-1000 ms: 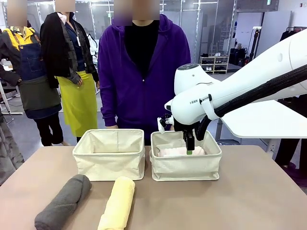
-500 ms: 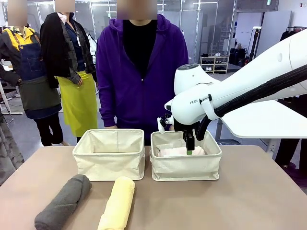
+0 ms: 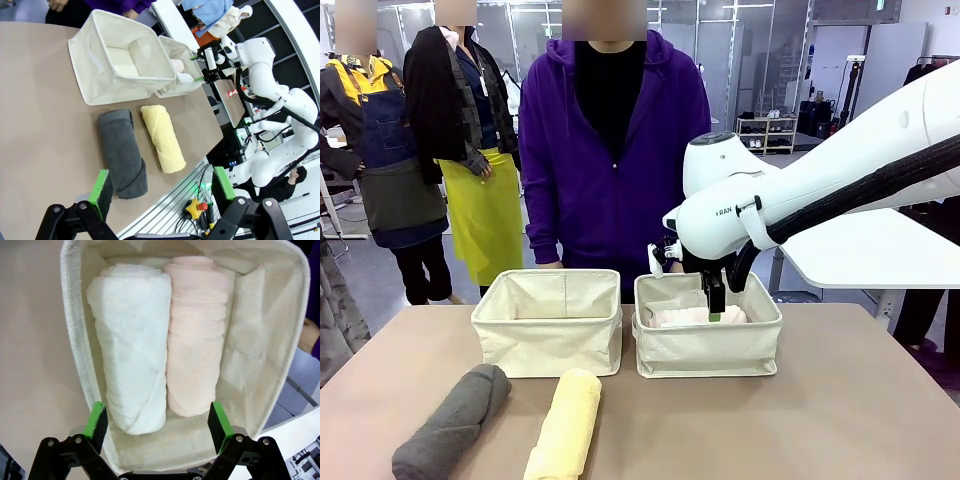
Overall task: Divide the towels into two baskets.
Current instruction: Pick up one hotel-folded towel from the bottom of the table and place it in the Fabric basket indicated by the person.
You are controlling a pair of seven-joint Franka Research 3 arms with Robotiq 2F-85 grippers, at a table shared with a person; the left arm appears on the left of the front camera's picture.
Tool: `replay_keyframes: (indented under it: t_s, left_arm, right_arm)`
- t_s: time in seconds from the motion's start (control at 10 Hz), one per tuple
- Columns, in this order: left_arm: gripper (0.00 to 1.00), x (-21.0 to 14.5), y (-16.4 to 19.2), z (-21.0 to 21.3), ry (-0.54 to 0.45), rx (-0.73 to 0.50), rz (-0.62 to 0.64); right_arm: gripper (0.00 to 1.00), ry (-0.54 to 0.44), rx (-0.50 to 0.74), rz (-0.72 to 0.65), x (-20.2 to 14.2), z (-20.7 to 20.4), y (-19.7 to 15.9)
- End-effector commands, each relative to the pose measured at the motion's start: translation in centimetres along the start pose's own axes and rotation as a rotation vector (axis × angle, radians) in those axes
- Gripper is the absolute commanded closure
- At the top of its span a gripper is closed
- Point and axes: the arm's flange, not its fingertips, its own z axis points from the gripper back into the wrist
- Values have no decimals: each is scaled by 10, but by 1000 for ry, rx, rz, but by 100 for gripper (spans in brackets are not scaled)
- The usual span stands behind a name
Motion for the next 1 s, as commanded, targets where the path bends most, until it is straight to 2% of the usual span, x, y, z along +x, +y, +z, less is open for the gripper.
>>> replay_keyframes:
  t_s: [0.0, 0.2, 0.4, 0.6, 0.7, 0.8, 0.9]
  left_arm:
    - [0, 1, 0, 3, -18, -24, -20]
    - [0, 1, 0, 3, -18, -24, -20]
    - [0, 1, 0, 3, -18, -24, -20]
    - [0, 1, 0, 3, -18, -24, -20]
    - [0, 1, 0, 3, -18, -24, -20]
    - [0, 1, 0, 3, -18, -24, -20]
    - [0, 1, 0, 3, -18, -24, -20]
  right_arm:
    - [0, -2, -11, -24, -8, 51, 22]
    - [0, -50, 22, -145, -24, 90, 46]
    - [0, -167, 144, -293, -61, 113, 77]
    - [0, -309, 268, -456, -122, 122, 110]
    - [0, -419, 384, -530, -159, 112, 133]
    - [0, -471, 480, -595, -192, 101, 152]
    - [0, -607, 576, -662, -230, 90, 168]
